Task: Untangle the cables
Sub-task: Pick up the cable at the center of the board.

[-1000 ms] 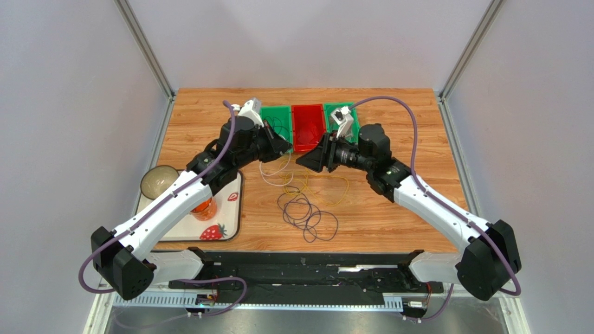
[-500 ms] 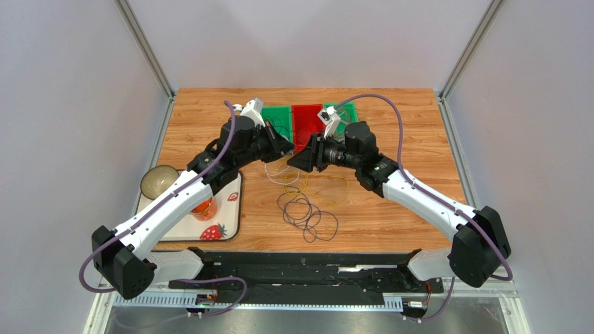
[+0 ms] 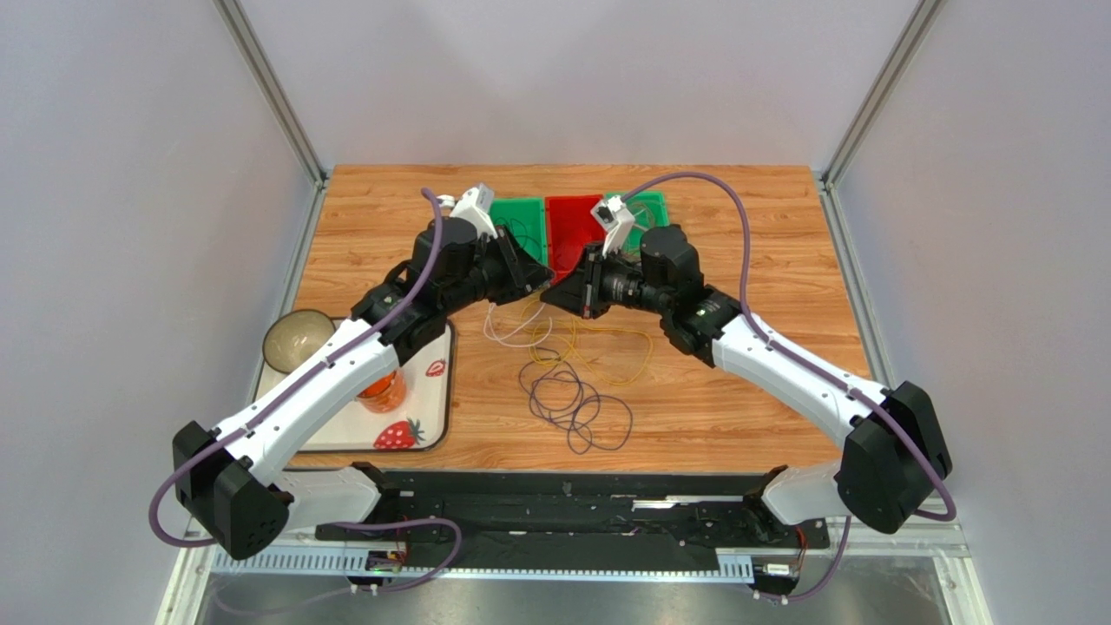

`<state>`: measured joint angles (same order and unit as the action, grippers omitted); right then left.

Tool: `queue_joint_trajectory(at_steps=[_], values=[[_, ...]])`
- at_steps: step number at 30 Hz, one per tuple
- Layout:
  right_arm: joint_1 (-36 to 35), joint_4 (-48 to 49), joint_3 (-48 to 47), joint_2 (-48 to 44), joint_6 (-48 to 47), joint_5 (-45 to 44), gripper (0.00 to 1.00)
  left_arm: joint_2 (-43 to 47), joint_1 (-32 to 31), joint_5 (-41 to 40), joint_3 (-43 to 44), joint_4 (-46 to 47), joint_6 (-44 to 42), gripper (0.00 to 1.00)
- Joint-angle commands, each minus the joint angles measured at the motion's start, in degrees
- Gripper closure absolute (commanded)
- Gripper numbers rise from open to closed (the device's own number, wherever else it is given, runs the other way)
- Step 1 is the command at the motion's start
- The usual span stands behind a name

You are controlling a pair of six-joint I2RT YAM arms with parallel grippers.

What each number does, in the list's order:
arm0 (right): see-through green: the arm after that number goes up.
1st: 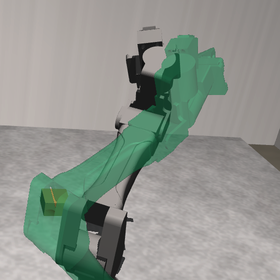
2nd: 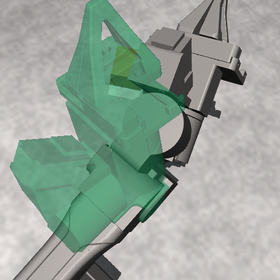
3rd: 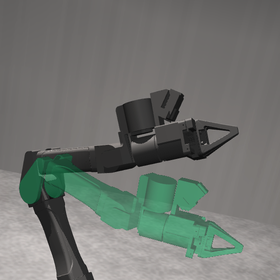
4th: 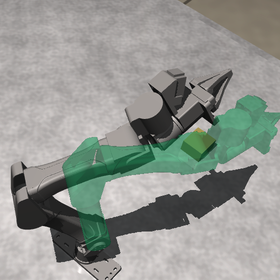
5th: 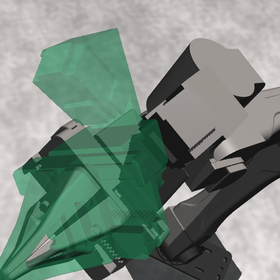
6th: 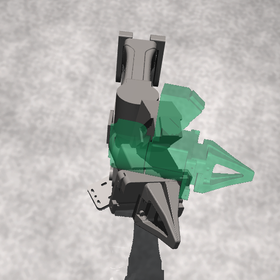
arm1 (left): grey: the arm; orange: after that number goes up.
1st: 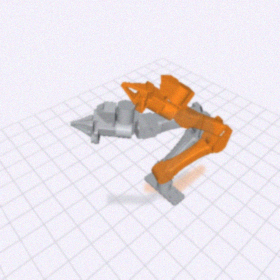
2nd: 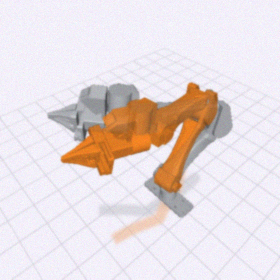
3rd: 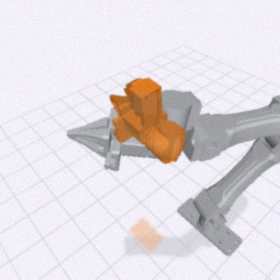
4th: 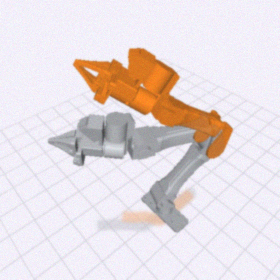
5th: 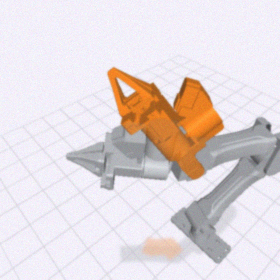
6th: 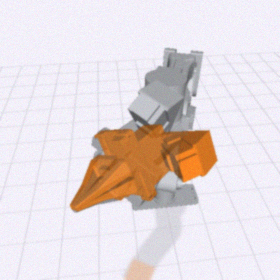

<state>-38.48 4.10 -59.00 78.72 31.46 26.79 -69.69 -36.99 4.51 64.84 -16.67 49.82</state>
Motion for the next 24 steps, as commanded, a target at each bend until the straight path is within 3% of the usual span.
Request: queue_joint_trajectory(at_steps=[1, 4, 7, 18, 24], values=[[-0.1, -1.1, -5.7, -1.2, -4.5, -4.9, 1.0, 2.3, -0.2, -4.4, 2.7, -4.9, -5.1, 0.53], [-0.1, -6.1, -8.8, -0.8, -6.8, -8.5, 1.0, 5.2, -0.1, -13.3, 4.0, -12.1, -8.0, 0.34], [-0.1, -6.2, -10.9, 0.0, -7.8, -9.6, 1.0, 9.2, 0.2, -18.4, 3.8, -15.6, -10.2, 0.26], [0.1, -12.2, -26.9, 8.1, -13.4, -16.4, 1.0, 21.1, 1.5, -30.0, 3.0, -34.3, -17.2, 0.26], [0.2, -14.0, -35.3, 15.4, -15.8, -18.8, 1.0, 28.0, 1.5, -32.1, 1.2, -45.5, -18.1, 0.28]])
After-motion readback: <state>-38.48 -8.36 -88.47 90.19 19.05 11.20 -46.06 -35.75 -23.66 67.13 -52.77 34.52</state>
